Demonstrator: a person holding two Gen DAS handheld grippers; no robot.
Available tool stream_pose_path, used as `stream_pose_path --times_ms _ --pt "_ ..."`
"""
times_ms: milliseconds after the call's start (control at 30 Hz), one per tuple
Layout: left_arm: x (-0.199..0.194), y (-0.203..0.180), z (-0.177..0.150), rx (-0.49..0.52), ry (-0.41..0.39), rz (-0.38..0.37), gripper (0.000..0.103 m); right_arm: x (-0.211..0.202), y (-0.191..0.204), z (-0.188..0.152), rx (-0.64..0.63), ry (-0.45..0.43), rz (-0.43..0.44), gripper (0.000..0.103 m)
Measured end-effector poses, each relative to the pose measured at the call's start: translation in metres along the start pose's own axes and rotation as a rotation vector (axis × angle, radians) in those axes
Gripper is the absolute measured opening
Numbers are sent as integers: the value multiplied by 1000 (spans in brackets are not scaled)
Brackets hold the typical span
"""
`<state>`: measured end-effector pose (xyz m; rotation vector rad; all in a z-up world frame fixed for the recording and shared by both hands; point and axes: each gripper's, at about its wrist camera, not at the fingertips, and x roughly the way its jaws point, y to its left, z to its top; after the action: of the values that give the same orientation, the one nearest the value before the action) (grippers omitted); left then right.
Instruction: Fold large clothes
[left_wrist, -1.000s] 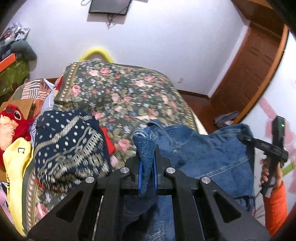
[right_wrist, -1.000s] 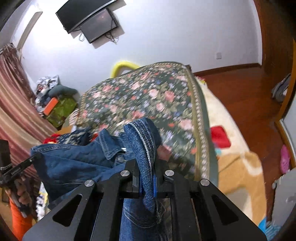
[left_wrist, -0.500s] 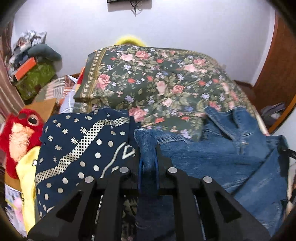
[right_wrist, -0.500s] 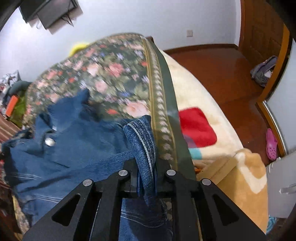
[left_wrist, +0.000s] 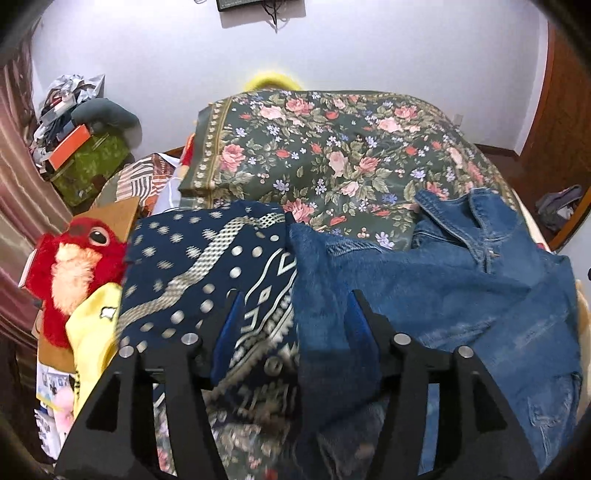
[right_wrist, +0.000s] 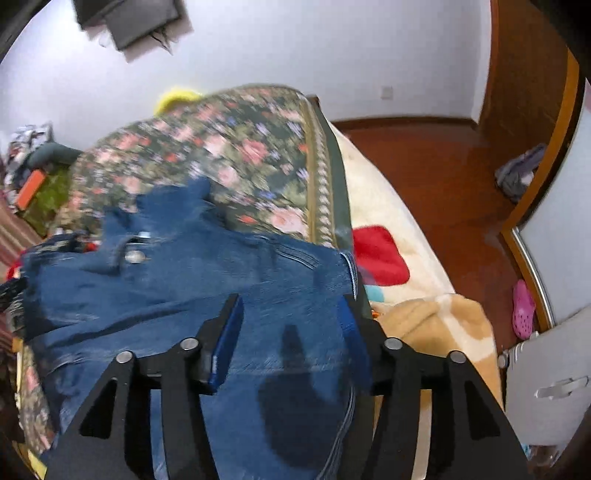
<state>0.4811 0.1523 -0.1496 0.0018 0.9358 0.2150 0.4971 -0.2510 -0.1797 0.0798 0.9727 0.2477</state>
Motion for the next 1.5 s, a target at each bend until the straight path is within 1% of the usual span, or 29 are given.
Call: stream_pose_path --times_ms 67,133,233,333,367,400,433,467,600,733,800,833,1067,1133,1333,1400,1500 --pt "-19 3 -4 -7 -10 -17 61 -24 7 -2 -13 -30 19 56" --pt "-38 6 -9 -10 -25 -33 67 -48 14 -6 -28 -57 37 63" --pt "-68 11 -19 -13 -56 -48 76 -83 27 -13 -69 -101 59 65" --pt "-94 14 -32 -13 -67 -87 79 -112 39 -25 -106 -119 70 66" --pt "-103 15 -38 -12 -66 -99 79 -119 42 -31 -117 -122 79 66" --pt "-110 15 -43 -11 -65 -108 81 -124 46 -35 -125 -125 85 69" --pt "-116 16 -48 -12 -67 -119 83 -130 49 -42 -134 -126 86 74" --pt "-121 16 -54 -14 -67 -130 84 -134 52 -49 -142 -127 83 76" --pt "-134 15 -83 0 -53 -166 85 -142 58 -73 -171 -130 75 78" --pt "-134 15 -115 1 -3 -194 86 -139 59 -102 -174 -81 81 78" --pt "-130 17 -133 -17 27 -206 86 -137 58 -117 -170 -58 80 78" --pt "-127 20 -140 -32 42 -214 86 -135 57 -124 -165 -46 81 78" --pt "-94 42 -198 -179 218 -267 86 -116 42 -173 -86 70 85 78" --pt "-86 47 -214 -219 280 -284 86 -111 37 -185 -64 96 83 78" --pt "-78 52 -247 -324 352 -362 86 -95 14 -211 58 180 107 78" --pt "-71 52 -262 -374 384 -405 86 -91 5 -219 119 204 133 78" --pt "-57 43 -279 -386 447 -454 86 -84 -6 -228 208 244 182 78"
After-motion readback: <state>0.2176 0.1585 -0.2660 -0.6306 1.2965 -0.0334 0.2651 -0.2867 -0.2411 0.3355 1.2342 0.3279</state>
